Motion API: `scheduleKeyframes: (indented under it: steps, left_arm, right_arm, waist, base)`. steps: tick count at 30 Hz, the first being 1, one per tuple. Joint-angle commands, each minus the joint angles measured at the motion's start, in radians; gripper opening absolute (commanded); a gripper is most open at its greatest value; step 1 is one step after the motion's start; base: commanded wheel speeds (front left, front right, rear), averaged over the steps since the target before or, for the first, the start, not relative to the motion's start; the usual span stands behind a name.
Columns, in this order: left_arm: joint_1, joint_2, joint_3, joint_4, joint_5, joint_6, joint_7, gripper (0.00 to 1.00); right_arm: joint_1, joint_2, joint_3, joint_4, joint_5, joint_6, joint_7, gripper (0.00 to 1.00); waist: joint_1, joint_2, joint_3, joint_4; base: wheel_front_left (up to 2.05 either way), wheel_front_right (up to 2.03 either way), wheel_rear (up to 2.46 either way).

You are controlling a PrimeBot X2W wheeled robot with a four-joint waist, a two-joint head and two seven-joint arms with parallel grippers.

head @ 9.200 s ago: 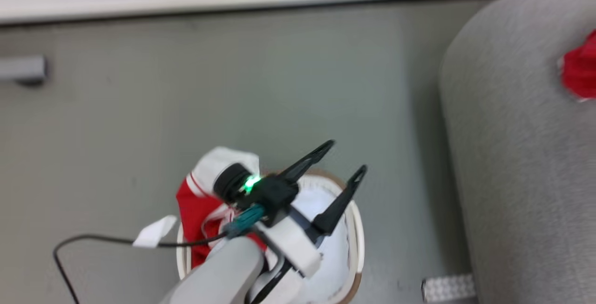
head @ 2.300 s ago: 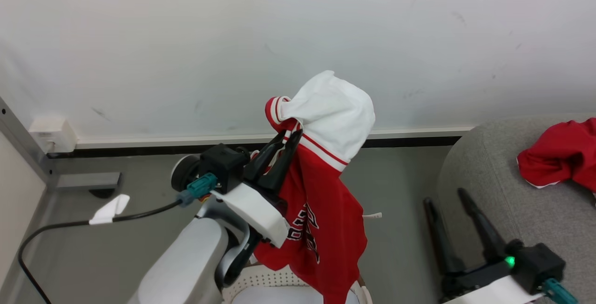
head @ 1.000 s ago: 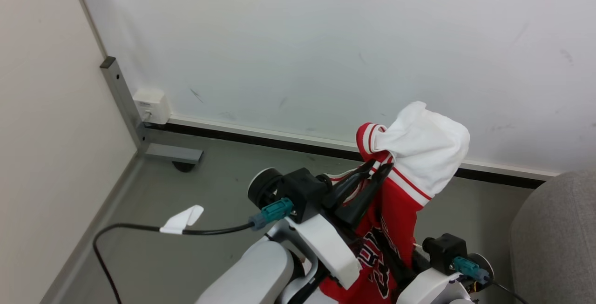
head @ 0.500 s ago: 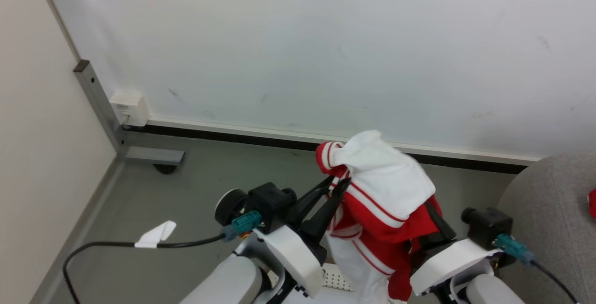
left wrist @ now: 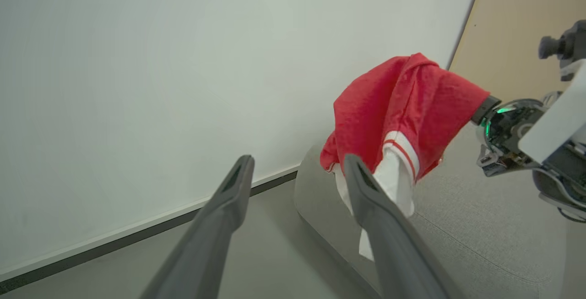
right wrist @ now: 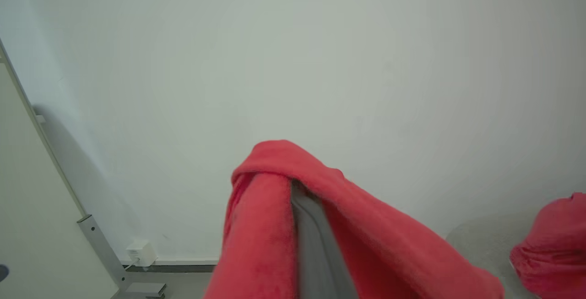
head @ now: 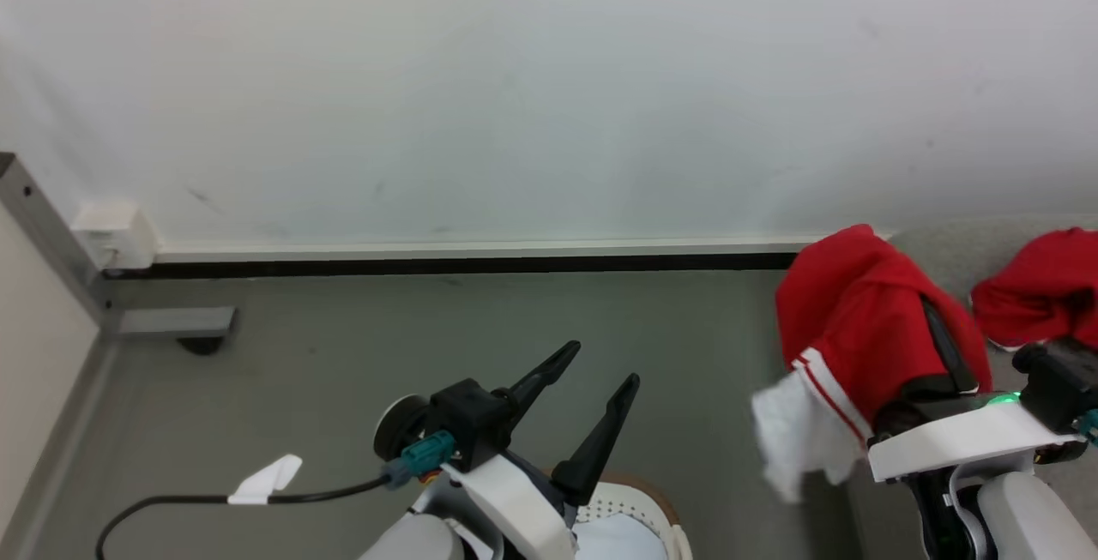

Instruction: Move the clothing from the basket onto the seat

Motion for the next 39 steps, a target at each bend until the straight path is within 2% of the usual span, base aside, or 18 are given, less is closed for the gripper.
scheduleKeyframes:
  steps: [1,7,12,22,27,32,39]
  left_arm:
    - [0.012,0.006,0.004,-0.001,-0.001,0.003,-0.01,1.0]
    - [0.001,0.009,0.004,0.006,0.01,0.003,-0.036,1.0]
    - [-0.013,0.002,-0.008,0.03,0.027,-0.014,-0.064,1.0]
    - [-0.028,0.001,-0.015,0.087,0.049,-0.028,-0.087,1.0]
    - [-0.04,-0.007,-0.016,0.102,0.063,-0.032,-0.09,1.0]
    - [-0.053,-0.016,-0.02,0.108,0.072,-0.035,-0.094,1.0]
    - [-0.076,-0.02,-0.027,0.107,0.079,-0.042,-0.096,1.0]
  right_arm:
    - [0.01,-0.003,0.0,-0.01,0.006,-0.002,0.0,0.0]
    - [0.026,-0.037,-0.017,-0.065,-0.002,-0.002,0.0,0.0]
    - [0.059,-0.056,-0.035,-0.113,-0.011,-0.002,0.0,0.0]
    - [0.114,-0.033,-0.056,-0.199,-0.019,-0.002,0.0,0.0]
    - [0.108,-0.027,-0.065,-0.221,-0.019,-0.002,0.0,0.0]
    - [0.087,-0.028,-0.091,-0.222,-0.006,-0.002,0.0,0.0]
    - [-0.008,-0.089,-0.135,-0.223,-0.026,-0.002,0.0,0.0]
  waist:
    - [0.0,0.0,0.011,-0.046]
    - [0.0,0.0,0.037,-0.173]
    - [0.0,0.0,0.064,-0.271]
    - [0.0,0.0,0.109,-0.422]
    - [0.0,0.0,0.124,-0.459]
    - [0.0,0.0,0.139,-0.468]
    - [0.0,0.0,0.183,-0.444]
  base:
    - [0.0,0.0,0.0]
    - [0.0,0.0,0.0]
    - [0.0,0.0,0.0]
    - [0.0,0.0,0.0]
    - [0.0,0.0,0.0]
    - [0.0,0.0,0.0]
    - [0.0,0.0,0.0]
